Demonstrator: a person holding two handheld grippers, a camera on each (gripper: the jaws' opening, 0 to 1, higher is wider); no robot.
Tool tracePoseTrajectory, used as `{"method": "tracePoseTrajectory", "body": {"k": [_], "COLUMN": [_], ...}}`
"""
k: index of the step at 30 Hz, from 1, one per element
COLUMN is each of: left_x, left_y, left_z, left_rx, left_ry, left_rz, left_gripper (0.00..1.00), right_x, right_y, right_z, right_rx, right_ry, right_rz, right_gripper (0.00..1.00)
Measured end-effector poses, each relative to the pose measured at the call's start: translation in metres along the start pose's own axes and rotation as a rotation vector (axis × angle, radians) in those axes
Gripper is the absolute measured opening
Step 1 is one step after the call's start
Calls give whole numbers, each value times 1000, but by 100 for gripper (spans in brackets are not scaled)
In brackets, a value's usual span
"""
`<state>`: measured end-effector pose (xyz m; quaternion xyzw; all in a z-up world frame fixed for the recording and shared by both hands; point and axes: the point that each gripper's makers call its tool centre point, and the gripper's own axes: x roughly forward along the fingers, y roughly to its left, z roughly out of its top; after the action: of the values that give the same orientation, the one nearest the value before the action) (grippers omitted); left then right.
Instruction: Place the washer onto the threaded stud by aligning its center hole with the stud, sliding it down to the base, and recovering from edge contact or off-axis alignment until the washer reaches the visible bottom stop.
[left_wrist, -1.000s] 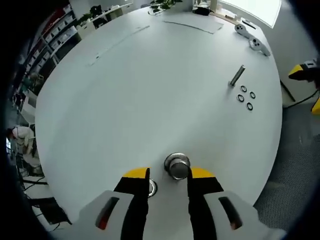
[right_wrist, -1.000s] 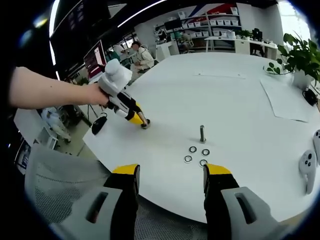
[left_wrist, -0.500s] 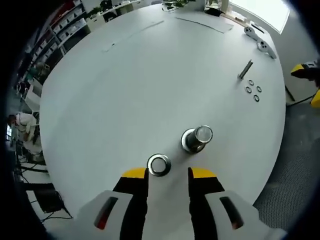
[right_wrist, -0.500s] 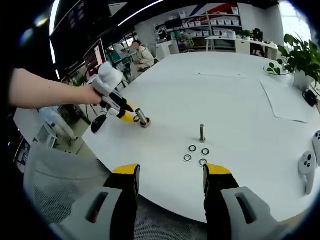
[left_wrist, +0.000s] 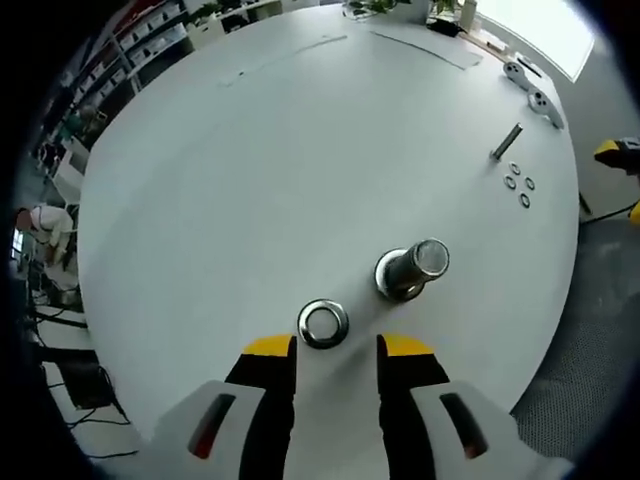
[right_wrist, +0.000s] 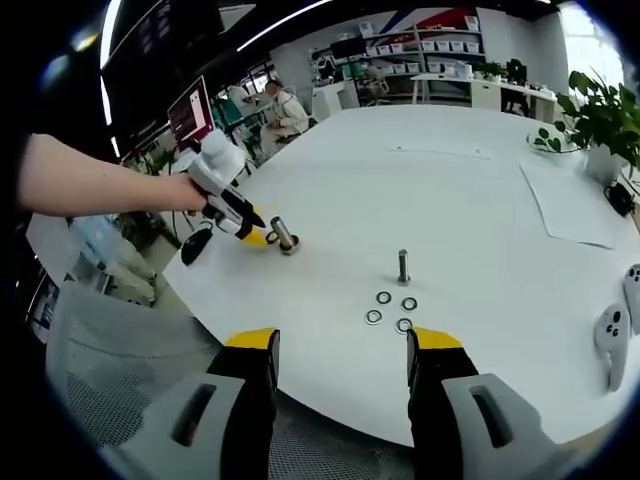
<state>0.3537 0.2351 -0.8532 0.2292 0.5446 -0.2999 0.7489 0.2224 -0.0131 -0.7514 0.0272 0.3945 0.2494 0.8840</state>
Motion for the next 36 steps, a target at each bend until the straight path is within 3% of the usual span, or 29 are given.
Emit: {"method": "tracePoseTrajectory", "body": {"k": [36], "left_x": [13], "left_y": [7], "left_z": [3], "left_rx": [23], "left_ry": [43], "left_rz": [-19], "left_gripper": [20], "right_x": [2], "right_y": [-1], "right_z": [-3], "right_rx": [12], "right_ry": [12], "right_rz": [2], "right_gripper": [53]}}
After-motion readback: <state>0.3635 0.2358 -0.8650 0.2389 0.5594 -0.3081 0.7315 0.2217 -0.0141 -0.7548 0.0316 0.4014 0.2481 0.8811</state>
